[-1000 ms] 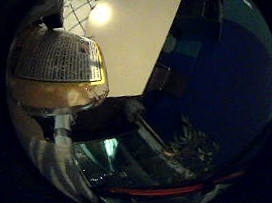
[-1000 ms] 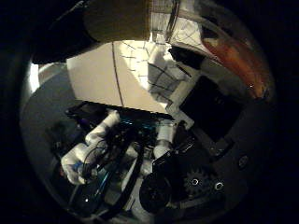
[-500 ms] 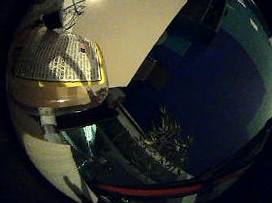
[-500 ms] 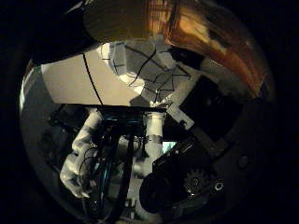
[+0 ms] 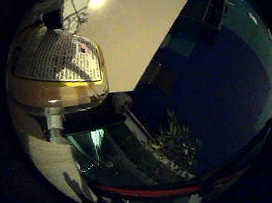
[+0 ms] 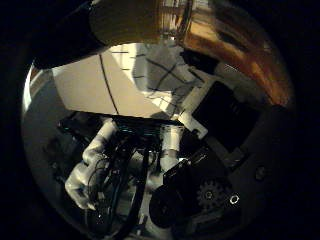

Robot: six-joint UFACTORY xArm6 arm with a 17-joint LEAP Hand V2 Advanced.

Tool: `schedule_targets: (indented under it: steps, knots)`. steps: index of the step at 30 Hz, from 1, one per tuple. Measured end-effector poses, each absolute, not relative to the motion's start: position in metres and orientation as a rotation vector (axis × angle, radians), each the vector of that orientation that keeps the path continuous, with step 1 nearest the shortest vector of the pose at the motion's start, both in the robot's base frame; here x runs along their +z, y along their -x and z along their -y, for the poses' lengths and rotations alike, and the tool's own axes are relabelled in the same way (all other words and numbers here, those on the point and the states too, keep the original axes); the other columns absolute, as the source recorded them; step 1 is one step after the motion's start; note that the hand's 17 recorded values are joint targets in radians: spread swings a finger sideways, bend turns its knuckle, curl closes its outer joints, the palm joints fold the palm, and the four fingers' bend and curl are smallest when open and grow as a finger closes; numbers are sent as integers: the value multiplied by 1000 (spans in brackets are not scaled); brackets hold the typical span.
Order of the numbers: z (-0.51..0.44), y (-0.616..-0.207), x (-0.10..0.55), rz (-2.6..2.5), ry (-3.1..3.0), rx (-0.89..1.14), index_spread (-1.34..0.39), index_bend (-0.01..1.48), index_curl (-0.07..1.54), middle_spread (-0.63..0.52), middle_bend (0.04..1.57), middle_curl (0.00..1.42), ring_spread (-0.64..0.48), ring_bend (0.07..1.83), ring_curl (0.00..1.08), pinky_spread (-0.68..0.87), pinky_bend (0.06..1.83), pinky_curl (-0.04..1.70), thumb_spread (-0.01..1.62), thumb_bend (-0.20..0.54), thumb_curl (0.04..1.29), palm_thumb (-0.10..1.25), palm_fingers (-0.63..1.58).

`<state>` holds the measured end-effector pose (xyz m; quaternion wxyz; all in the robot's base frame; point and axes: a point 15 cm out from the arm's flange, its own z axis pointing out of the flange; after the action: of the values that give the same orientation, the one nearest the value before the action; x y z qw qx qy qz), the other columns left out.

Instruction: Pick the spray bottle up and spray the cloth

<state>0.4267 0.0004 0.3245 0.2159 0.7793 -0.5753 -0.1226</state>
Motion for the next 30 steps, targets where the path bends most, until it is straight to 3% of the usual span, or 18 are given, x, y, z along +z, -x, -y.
schedule_targets:
  steps: [7,20,25,30]
  knots:
    - [-51,-434,362,1727,-2466,-488,-183,1165,596,-100,1297,559,-165,1424,527,-243,1106,885,1062,-10,611,1076,1252]
    - [-206,-453,448,1794,-3005,-1290,-184,1166,603,-100,1301,562,-166,1427,527,-235,1102,905,1036,-11,660,1079,1251]
    - [-255,-449,438,1639,-3111,-1622,-186,1163,604,-100,1298,561,-160,1430,527,-233,1101,910,1029,-13,677,1072,1249]
    - [-290,-450,410,1589,-3226,-1683,-187,1161,606,-100,1298,561,-157,1430,526,-228,1099,914,1026,-12,688,1070,1250]
